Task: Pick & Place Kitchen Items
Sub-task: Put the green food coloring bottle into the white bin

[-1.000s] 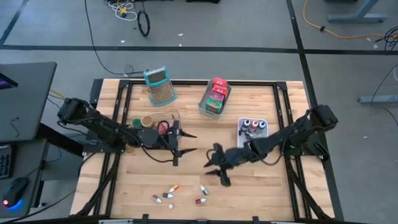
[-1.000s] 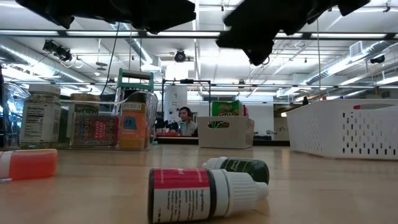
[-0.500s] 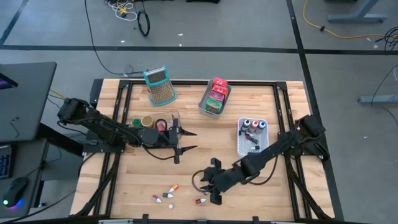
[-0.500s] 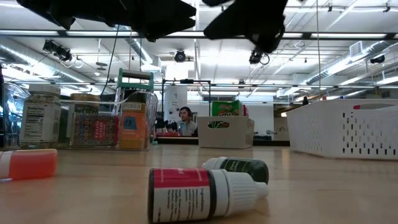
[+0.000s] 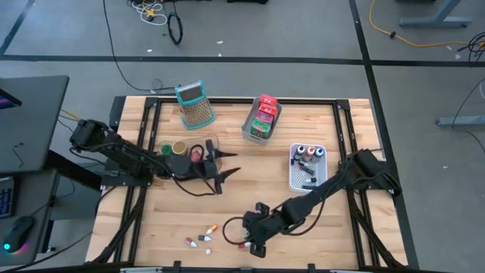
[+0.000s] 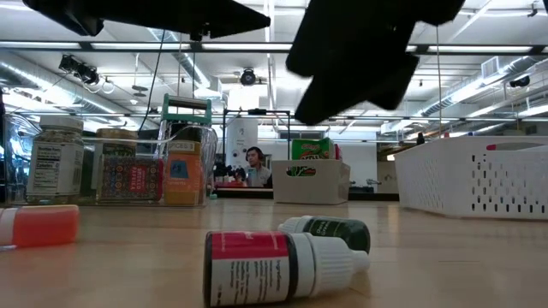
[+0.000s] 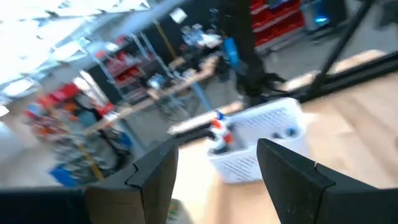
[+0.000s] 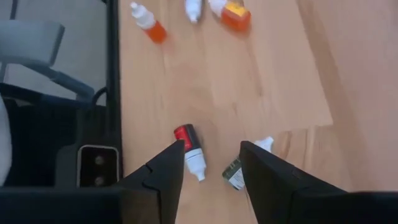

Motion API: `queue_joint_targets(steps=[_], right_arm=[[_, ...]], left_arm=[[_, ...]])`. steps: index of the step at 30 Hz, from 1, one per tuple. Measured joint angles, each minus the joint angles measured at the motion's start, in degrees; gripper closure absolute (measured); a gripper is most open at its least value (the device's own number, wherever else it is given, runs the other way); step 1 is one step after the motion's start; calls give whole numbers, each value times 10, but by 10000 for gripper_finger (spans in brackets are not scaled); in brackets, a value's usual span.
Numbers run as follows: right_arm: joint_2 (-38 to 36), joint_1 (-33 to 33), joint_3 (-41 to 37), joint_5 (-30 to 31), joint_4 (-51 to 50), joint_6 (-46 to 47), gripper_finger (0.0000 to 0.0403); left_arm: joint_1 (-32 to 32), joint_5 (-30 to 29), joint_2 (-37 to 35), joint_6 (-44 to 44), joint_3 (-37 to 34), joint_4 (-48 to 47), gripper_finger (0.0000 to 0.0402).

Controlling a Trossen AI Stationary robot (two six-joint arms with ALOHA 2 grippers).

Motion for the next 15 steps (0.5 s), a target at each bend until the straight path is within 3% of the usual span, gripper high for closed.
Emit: queue_joint_targets(steps=[4, 9, 15], right_arm=[[15, 0, 0, 25, 0, 25, 206], [40, 2, 0, 43, 3, 58, 171], [75, 14, 0, 67, 5, 78, 171]], left_arm=[[-1, -36, 0, 47, 15, 9, 174], [-16, -59, 0, 41, 44, 10, 174], [-47, -61, -2, 85, 56, 12, 174]])
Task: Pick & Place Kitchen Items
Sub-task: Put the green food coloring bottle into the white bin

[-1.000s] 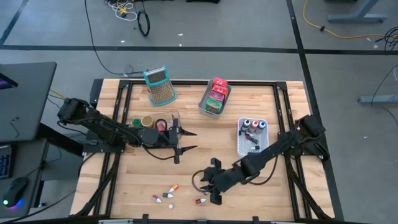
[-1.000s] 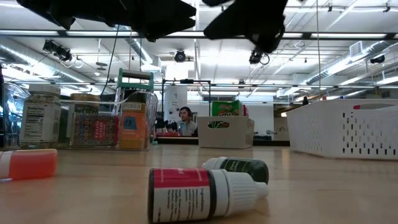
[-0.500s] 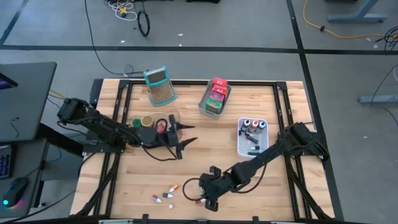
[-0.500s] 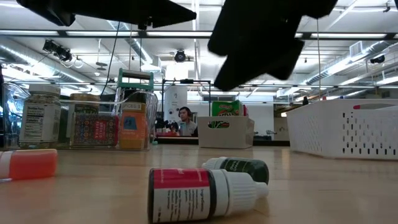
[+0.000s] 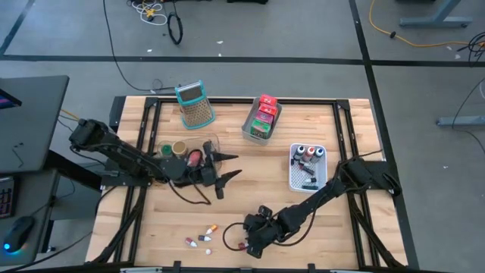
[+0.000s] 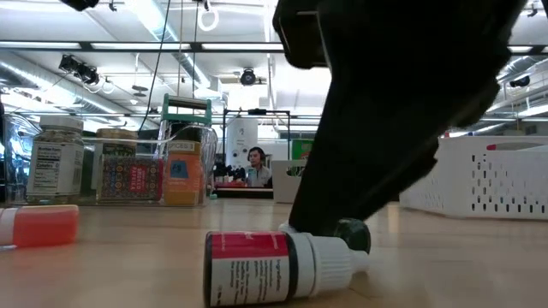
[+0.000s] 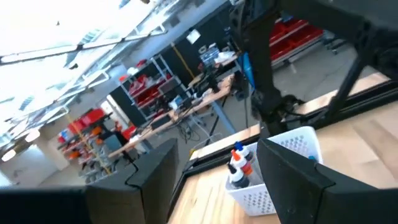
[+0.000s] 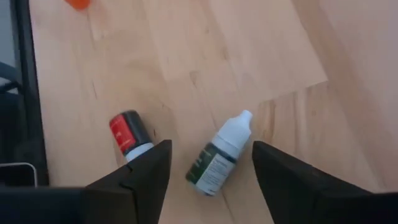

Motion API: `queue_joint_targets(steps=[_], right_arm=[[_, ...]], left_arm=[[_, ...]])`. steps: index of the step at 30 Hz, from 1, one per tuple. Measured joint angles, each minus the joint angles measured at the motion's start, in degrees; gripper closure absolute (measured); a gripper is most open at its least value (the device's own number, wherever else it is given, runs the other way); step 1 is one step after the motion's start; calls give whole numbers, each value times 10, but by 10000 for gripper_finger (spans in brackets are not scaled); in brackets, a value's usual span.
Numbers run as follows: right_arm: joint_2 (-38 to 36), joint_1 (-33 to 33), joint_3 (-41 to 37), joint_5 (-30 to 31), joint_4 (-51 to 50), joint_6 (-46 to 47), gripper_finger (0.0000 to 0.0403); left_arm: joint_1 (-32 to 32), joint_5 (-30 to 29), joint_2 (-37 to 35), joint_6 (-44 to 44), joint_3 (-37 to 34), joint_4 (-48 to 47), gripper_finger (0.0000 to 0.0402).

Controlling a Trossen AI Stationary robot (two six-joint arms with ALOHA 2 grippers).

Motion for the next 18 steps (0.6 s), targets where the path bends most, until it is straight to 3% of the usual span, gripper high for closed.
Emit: queue_joint_targets(steps=[6, 14, 18], right_arm=[[16, 3, 2, 26, -2, -21, 199], [17, 1, 2, 40, -31, -25, 286], [17, 0, 2, 40, -33, -21, 327]], left_arm=[[-29, -82, -11, 16, 0, -5, 174], [-76, -357, -22, 116, 0, -3, 174], [-98, -444, -21, 136, -1, -6, 174]])
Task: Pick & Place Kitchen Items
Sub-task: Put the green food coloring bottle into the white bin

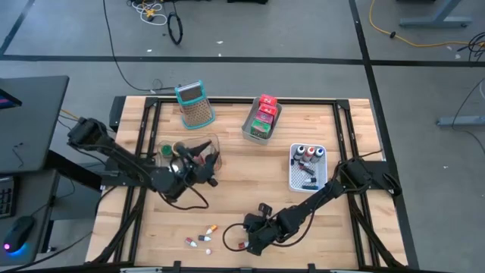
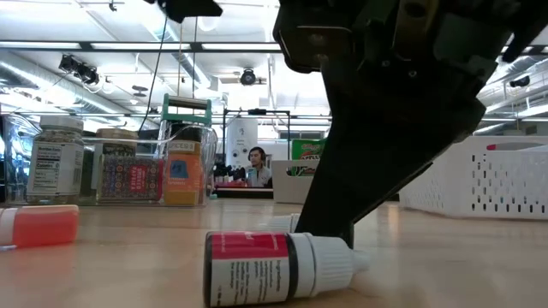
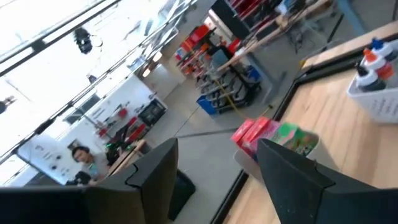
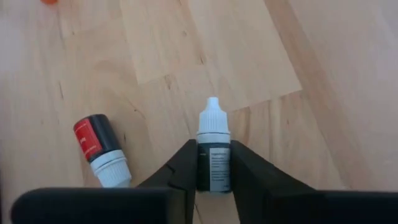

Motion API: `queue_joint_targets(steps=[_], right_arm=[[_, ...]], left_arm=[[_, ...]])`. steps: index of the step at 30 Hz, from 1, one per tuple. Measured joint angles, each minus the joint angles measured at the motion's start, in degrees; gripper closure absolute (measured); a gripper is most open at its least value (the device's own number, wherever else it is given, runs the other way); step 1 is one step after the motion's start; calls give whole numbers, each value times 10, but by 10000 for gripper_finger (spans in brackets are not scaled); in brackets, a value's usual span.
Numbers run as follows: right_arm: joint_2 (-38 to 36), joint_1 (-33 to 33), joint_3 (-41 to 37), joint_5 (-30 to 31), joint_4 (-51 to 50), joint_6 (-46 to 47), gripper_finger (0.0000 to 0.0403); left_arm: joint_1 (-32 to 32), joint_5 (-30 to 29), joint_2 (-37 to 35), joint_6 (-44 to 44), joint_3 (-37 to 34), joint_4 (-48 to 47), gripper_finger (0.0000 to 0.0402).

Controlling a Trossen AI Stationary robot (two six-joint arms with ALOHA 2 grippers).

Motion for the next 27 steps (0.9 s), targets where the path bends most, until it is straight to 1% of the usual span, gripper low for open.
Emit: queue_joint_targets(steps=[3, 5, 7, 9, 12, 14, 16, 19, 21, 25, 27], right_arm=[[-4, -3, 0, -9, -1, 4, 337], [-11, -7, -2, -16, -4, 6, 328], [-25, -12, -4, -21, -37, 8, 314], [-45, -16, -6, -12, -76, 9, 304], [-86, -24, -3, 14, -167, 21, 305], [-109, -30, -3, 15, -248, 34, 315], [-137, -36, -4, 22, -325, 67, 325], [-193, -42, -3, 49, -451, 143, 327], [-224, -42, -3, 69, -518, 182, 319], [-287, -41, -7, 129, -607, 243, 299], [-313, -42, -30, 139, -606, 262, 297]], left_arm=[[-11, -16, 0, -6, -5, -18, 174], [-17, -18, 0, -12, -5, -23, 174], [-23, -18, 0, -18, -5, -23, 174], [-29, -21, 0, -26, -5, -23, 174], [-42, -47, 0, -37, -5, -23, 174], [-54, -74, 0, -43, -5, -24, 174], [-69, -97, 0, -51, -5, -24, 174], [-91, -99, 0, -63, -5, -24, 174], [-104, -99, 0, -63, -5, -24, 174], [-127, -99, 0, -72, -5, -23, 174], [-138, -99, 0, -85, -5, -24, 174]])
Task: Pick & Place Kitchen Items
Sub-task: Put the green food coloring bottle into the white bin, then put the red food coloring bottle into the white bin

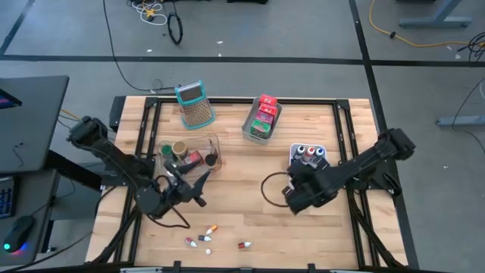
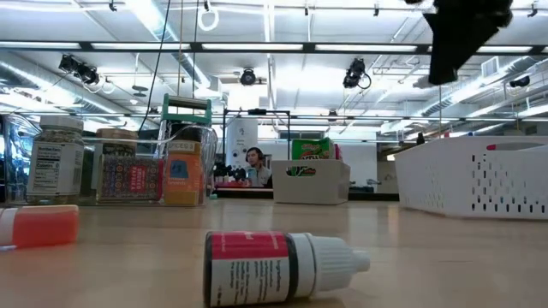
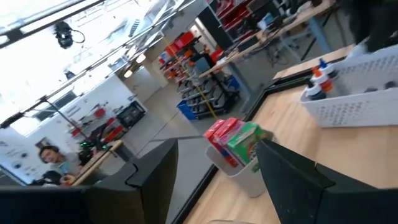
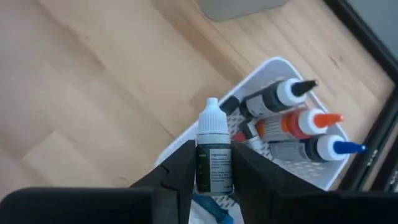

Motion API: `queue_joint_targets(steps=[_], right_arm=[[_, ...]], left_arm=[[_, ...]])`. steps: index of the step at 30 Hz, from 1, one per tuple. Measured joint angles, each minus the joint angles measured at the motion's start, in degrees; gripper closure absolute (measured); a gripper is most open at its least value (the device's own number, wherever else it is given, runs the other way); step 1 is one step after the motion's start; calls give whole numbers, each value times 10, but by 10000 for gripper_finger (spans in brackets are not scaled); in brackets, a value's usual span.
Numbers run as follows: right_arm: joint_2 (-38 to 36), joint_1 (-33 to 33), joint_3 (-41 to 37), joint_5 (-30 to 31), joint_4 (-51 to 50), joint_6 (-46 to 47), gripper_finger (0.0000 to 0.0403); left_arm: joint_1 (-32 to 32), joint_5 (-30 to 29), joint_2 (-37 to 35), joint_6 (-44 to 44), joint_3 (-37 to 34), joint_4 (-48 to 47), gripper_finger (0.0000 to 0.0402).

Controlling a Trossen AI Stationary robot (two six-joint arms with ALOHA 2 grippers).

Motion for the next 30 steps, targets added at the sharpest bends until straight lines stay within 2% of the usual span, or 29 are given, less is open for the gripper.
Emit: queue_joint_targets(steps=[9, 14, 21, 25, 30], right_arm=[[-72, -20, -204, -76, 144, 21, 314], [-74, -44, -276, -98, 210, 2, 308], [-75, -75, -302, -80, 220, 3, 258], [-75, -84, -302, -80, 226, -25, 225], [-75, -90, -275, -82, 223, -64, 202]], left_arm=[[-38, 4, 0, -65, 0, 0, 174], [-42, 60, 0, -105, 0, 0, 174], [-36, 185, 0, -152, 0, -30, 174], [-30, 188, 0, -197, 0, -82, 174], [-27, 210, 0, -294, 0, -183, 174]])
